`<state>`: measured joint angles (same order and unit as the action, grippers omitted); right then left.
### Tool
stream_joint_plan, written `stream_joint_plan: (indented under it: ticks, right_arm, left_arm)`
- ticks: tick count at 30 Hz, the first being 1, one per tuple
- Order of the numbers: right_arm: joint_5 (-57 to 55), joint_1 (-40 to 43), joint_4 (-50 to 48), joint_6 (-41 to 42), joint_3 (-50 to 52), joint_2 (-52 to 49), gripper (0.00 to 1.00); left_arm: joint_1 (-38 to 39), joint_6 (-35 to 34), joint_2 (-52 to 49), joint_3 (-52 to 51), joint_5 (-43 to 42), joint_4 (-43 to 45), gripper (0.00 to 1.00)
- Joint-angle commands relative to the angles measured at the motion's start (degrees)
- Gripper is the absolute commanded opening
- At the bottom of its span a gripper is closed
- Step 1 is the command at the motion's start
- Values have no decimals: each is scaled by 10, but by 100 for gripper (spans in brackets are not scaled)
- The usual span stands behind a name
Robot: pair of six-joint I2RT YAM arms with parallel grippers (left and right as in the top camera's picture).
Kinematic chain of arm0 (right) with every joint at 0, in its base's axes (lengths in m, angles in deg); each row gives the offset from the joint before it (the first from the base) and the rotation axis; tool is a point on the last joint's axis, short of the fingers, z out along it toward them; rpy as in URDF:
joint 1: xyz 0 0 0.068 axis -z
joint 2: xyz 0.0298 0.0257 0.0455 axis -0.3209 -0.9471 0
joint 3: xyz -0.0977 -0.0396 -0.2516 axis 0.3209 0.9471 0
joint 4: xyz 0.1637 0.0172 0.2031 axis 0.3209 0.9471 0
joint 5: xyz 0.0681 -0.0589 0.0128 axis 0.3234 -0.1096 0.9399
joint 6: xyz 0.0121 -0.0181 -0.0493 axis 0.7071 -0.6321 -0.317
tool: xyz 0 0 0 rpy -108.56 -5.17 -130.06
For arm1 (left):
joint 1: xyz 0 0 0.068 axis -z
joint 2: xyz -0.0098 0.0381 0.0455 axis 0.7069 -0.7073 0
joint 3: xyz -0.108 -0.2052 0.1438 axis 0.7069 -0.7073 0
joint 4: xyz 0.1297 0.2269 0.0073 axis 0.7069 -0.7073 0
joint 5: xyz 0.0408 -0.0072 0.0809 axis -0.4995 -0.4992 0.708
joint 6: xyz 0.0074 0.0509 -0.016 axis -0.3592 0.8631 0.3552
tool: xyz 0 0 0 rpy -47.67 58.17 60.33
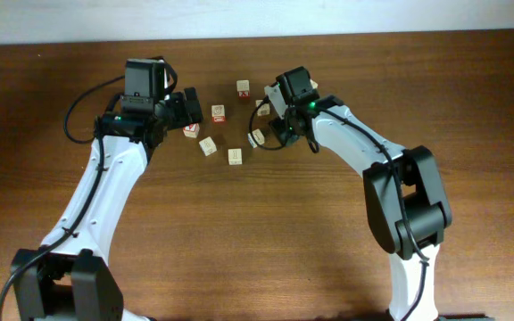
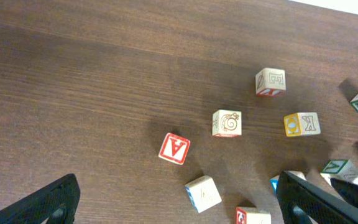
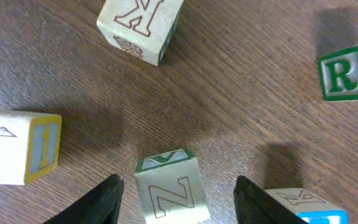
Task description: Rotate 5 blocks
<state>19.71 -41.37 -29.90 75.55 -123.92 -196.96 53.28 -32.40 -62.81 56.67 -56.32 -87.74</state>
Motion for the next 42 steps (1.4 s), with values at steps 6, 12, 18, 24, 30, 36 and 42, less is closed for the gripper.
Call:
stream_joint_plan:
  ticks: [6,12,18,24,30,36,42]
  right_arm:
    - [1,3,1,7,-11,-13,39]
    - [-1,2,51,128,-12,2,32]
    - [3,2,147,290,-12,77,32]
    - [77,1,285,340,-11,84,32]
    - [39,1,340,370,24,84,32]
    - [38,1,310,402,75,84,32]
    - [38,0,337,406,75,84,41]
  left_arm:
    - [-1,-2,-3,10,8,-6,99]
    - [-1,-2,-3,10,8,-6,99]
    - [-1,-2,-3,10,8,-6,99]
    - [-1,-2,-3,10,8,-6,99]
    - [-1,-2,-3,10,8,-6,99]
    - [-1,-2,-3,10,8,-6,99]
    - [-1,-2,-3,10,8,-6,99]
